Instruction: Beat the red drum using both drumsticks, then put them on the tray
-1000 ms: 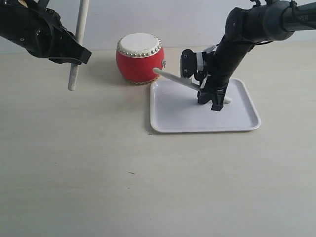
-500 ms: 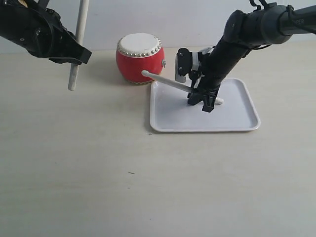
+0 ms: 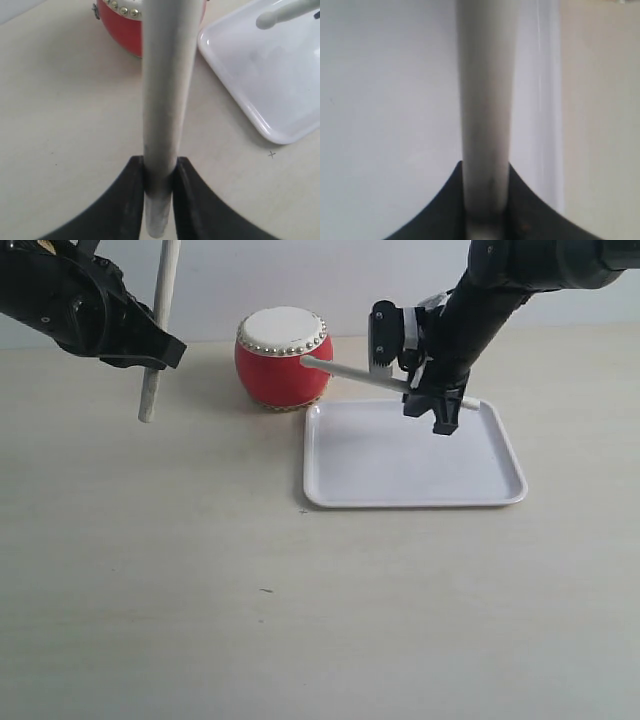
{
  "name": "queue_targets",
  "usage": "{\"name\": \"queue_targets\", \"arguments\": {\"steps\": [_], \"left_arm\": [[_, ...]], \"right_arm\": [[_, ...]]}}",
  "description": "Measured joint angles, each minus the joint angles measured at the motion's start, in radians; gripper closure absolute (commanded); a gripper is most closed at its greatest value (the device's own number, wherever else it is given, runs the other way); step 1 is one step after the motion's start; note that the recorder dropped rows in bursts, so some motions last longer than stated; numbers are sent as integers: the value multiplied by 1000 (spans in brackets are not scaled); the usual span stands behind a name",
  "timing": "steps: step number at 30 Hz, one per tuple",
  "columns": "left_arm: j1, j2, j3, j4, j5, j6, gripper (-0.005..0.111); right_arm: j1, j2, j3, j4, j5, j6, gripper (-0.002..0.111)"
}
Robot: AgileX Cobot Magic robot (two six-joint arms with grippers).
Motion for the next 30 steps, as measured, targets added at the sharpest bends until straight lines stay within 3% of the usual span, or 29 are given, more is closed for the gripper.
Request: {"name": "queue_targets", "arguments": {"steps": [4, 20, 30], "left_arm": [[0, 0, 0, 0, 0, 0, 107], [0, 0, 0, -14, -2, 0, 107], [0, 0, 0, -14, -4, 0, 107]], "right_arm": [[0, 0, 0, -108, 27, 86, 108], [0, 78, 0, -178, 28, 147, 108], [0, 78, 0, -178, 27, 149, 81]]}}
